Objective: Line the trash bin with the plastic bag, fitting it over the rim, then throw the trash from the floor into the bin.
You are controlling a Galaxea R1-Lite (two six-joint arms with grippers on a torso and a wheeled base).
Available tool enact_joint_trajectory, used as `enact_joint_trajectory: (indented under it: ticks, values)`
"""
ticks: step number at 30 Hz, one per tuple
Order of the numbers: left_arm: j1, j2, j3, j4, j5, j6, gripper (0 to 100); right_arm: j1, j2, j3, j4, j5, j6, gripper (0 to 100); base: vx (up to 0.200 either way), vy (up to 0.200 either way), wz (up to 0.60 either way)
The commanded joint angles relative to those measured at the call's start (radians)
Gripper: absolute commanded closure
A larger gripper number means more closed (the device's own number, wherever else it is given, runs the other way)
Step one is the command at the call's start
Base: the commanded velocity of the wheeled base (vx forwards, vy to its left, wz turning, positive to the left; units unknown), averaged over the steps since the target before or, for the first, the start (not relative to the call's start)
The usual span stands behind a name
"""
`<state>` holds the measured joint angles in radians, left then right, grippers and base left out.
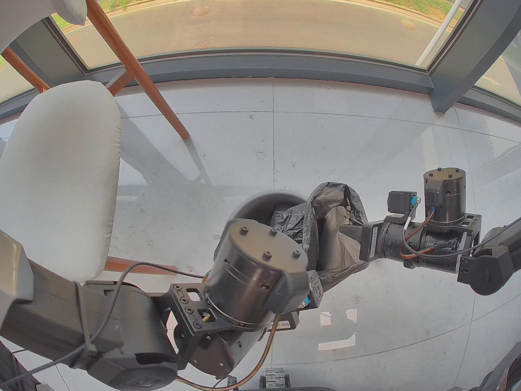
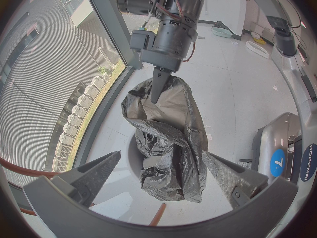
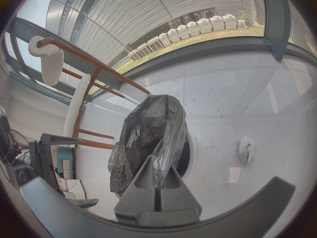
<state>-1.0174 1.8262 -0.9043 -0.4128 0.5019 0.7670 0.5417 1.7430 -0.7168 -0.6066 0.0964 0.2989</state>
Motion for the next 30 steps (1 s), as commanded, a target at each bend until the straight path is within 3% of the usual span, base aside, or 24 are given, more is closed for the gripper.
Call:
enact_joint_trajectory:
  ticks: [1, 16, 17, 30]
  values:
    - [-0.003, 0.061, -0.008, -0.006, 0.003, -0.034, 0, 0.0, -0.007, 0.008, -0.001, 0.0, 0.002, 100, 0.0, 0.0, 0.0]
    - [0.028, 0.183, -0.039, -0.101, 0.032, -0.048, 0, 0.001, -0.01, 0.002, -0.002, 0.0, 0.0, 100, 0.0, 0.0, 0.0]
    - [0.028, 0.185, -0.039, -0.104, 0.032, -0.048, 100, 0.001, -0.01, 0.002, -0.002, 0.0, 0.0, 100, 0.0, 0.0, 0.0]
    - [0.028, 0.151, -0.039, -0.1, 0.026, -0.054, 100, -0.016, -0.017, 0.062, -0.004, 0.0, -0.012, 100, 0.0, 0.0, 0.0]
